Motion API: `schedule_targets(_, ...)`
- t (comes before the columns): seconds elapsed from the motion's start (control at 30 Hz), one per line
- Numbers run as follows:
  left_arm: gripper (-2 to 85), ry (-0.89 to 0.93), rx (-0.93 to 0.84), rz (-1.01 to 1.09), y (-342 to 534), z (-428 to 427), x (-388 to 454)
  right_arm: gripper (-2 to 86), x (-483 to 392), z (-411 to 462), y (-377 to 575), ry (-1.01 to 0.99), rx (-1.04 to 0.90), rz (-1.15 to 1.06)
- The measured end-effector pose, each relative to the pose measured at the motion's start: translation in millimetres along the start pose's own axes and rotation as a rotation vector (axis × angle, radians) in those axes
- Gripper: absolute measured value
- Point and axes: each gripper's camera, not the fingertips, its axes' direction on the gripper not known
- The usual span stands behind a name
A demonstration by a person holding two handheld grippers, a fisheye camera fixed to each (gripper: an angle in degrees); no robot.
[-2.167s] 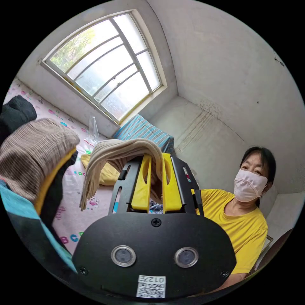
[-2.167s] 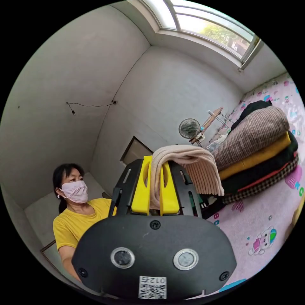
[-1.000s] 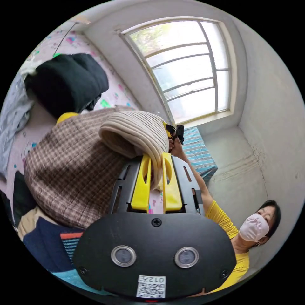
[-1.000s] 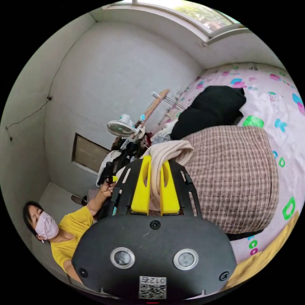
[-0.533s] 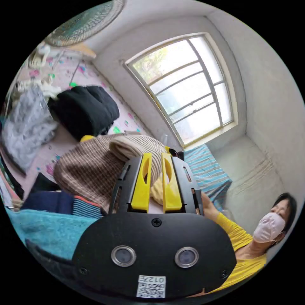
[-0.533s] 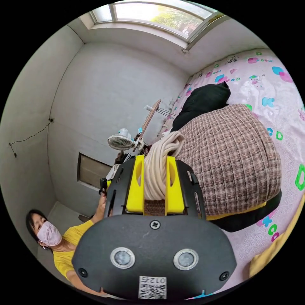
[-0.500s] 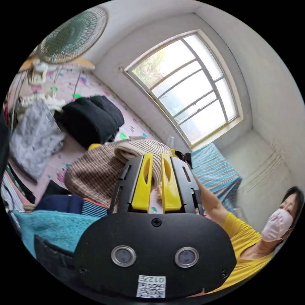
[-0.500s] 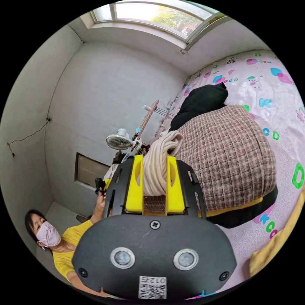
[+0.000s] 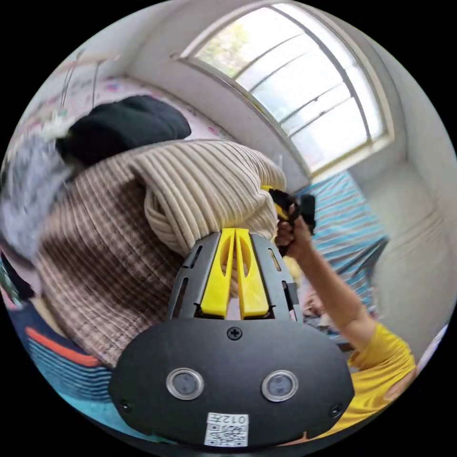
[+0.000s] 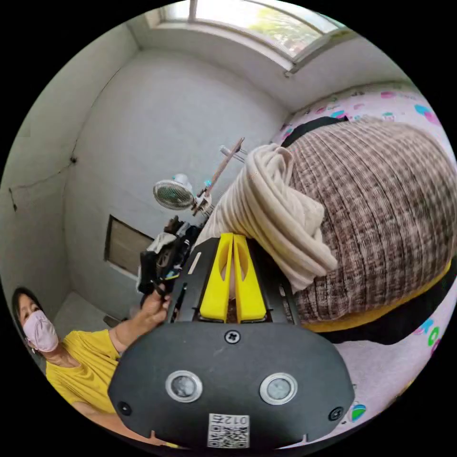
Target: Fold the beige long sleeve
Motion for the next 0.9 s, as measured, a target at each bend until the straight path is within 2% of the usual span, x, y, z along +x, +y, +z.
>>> schedule_targets(0.03,0.4,0.101,0.020,-0.054,6.9,1.4,-13.2,0.4,12.3,-3.1,14.3,-0.051,0.062,0.026)
schedule_targets(0.07,0.4,0.128,0.022,-0.035,8.3,0.3,-14.8,0.4,10.0,-5.4,23.0,-0.038,0.083,-0.010)
schedule_targets(0.23,0.5,-0.041,0.027,0.110,6.4,-14.1,18.4,0.5,-6.0,-18.2,28.3,-0.054,0.081,-0.041)
schedule_targets(0.4,0.5,-0.079,0.032,0.145,11.4,-19.4,20.8,0.6,-25.8,-54.3,18.1,-0.038,0.299,-0.101)
schedule_targets(0.5,0.5,-0.058,0.058,0.129,16.4,-24.6,12.6,0.6,-12.5,-51.5,2.9,0.047,0.319,-0.011)
schedule_targets(0.57,0.5,-0.045,0.078,0.134,20.3,-28.4,6.3,0.7,15.8,-36.5,2.2,0.295,0.227,0.196)
schedule_targets(0.63,0.5,-0.040,0.079,0.138,22.0,-29.6,1.9,0.7,27.3,-30.8,9.7,0.260,0.225,0.233)
schedule_targets(0.73,0.5,-0.036,0.090,0.162,21.1,-37.2,-2.9,0.7,10.8,-38.0,23.2,0.263,0.284,0.172)
schedule_targets(0.83,0.6,-0.008,0.127,0.149,19.2,-54.9,-6.6,0.7,-40.7,-43.1,40.7,0.361,0.339,-0.030)
schedule_targets(0.9,0.7,-0.027,0.196,0.147,20.6,-74.7,-3.3,0.7,-70.1,-34.6,49.8,0.369,0.289,-0.143)
